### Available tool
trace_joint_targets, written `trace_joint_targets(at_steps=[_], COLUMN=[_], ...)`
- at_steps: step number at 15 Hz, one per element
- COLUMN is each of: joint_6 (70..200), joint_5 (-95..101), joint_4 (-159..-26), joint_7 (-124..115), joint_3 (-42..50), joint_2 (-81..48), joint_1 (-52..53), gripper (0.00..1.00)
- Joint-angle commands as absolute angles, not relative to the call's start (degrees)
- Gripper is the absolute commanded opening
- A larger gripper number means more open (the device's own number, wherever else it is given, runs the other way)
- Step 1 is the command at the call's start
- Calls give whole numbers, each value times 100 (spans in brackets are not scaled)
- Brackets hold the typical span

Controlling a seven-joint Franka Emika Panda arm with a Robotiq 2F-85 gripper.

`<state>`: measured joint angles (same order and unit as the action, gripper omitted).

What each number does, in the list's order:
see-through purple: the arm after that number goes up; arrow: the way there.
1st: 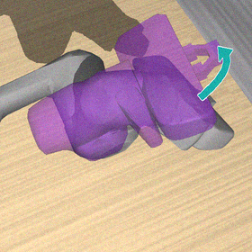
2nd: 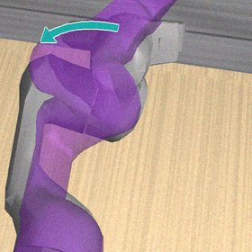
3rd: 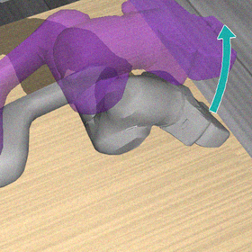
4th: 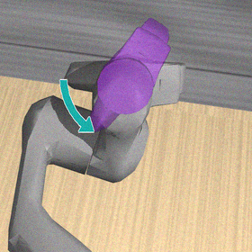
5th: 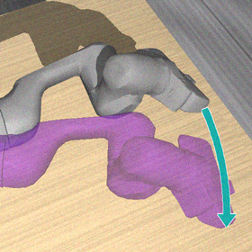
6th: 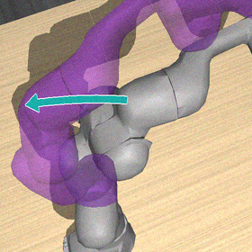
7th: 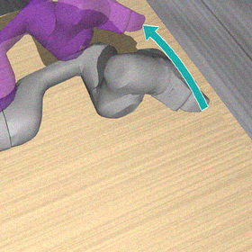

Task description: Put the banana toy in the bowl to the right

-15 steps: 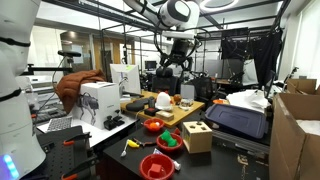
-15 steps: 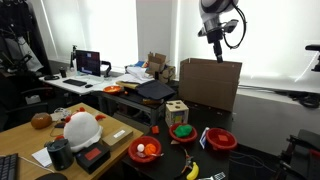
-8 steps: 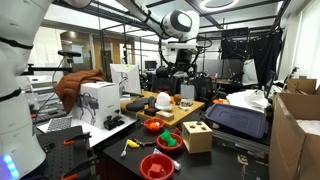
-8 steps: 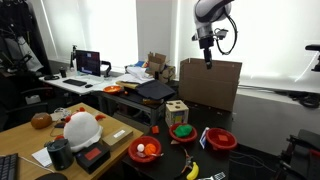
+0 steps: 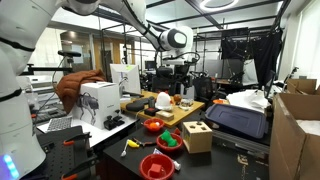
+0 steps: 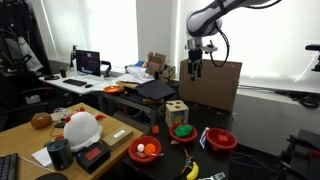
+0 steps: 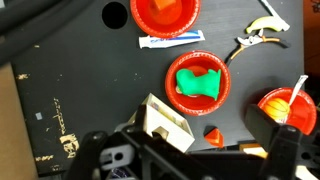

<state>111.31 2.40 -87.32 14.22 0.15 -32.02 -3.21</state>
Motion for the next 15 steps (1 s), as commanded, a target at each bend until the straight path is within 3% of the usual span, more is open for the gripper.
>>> trace_joint_targets(at_steps=[1, 10, 15], joint_6=[11629, 12862, 12616], joint_5=[26, -611, -704], joint_4=[-8977, -9146, -9356], joint_7=[696, -465, -395], joint_3=[7, -66, -221], joint_2=[-3469, -4293, -4286], joint_1=[-259, -130, -20], gripper=[100, 100, 100])
